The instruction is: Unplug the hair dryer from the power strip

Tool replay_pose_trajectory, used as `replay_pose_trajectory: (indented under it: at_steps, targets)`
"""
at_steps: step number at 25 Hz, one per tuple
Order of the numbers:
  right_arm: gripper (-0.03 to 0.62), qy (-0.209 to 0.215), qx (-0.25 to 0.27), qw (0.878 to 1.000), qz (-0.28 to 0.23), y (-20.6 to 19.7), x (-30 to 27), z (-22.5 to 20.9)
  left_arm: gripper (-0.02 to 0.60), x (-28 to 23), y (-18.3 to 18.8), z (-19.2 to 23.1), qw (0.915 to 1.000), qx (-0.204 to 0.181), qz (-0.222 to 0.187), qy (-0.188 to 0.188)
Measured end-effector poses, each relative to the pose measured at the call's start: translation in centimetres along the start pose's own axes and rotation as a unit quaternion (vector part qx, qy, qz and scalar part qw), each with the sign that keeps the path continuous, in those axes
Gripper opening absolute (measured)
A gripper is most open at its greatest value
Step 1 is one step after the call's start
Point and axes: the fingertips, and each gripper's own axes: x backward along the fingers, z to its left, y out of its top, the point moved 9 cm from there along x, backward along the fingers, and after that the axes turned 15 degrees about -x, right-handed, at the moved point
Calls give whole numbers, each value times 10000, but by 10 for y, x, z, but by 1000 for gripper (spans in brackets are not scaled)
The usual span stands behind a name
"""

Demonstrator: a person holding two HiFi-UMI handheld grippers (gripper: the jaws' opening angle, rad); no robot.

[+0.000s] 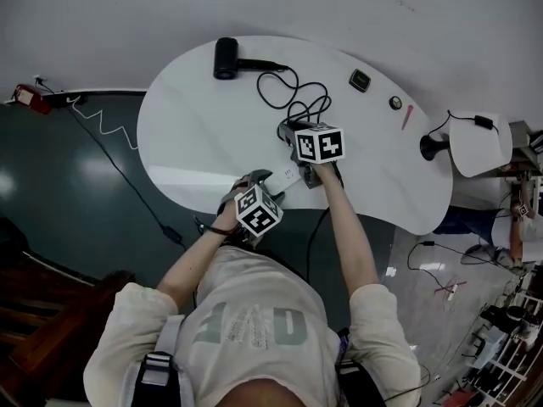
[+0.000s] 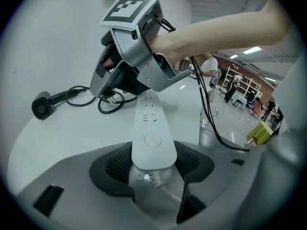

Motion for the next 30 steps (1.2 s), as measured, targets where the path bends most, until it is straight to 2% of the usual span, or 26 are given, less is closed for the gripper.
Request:
replay_pose_trajectory:
  at_steps: [1, 3, 7, 13, 18, 20, 22, 26, 30]
  targets:
    - [86, -43, 35, 10000, -25, 0, -2, 1, 267, 0, 0, 0, 10000, 1, -4, 0]
    - [210, -229, 76, 9996, -150, 2, -2, 2, 267, 0, -1, 1, 10000, -2, -9, 1]
    - [285, -612, 231, 9977, -186, 1, 2, 0, 267, 1, -1, 3, 10000, -2, -2, -3]
    - [287, -662, 266, 9970, -312, -6, 20, -2, 267, 1, -2, 3, 10000, 19, 6, -15]
    - [287, -633, 228, 9966, -483, -6, 34, 1, 267, 0, 1, 3, 9996, -72, 202, -183]
    - [287, -627, 249, 9962, -542, -6, 39, 2, 267, 2, 4, 4, 9995, 126, 155, -239]
    - [287, -614, 254, 9959, -606, -4, 43, 4, 270, 6, 10, 9, 9992, 369, 10, -174]
    - [287, -582, 245, 9948, -799, 2, 54, 7, 281, 25, 33, 24, 9983, 408, -365, 193]
    - [287, -494, 330, 9893, -1336, 20, 79, 26, 281, 57, 62, 54, 9907, 691, -1010, 597]
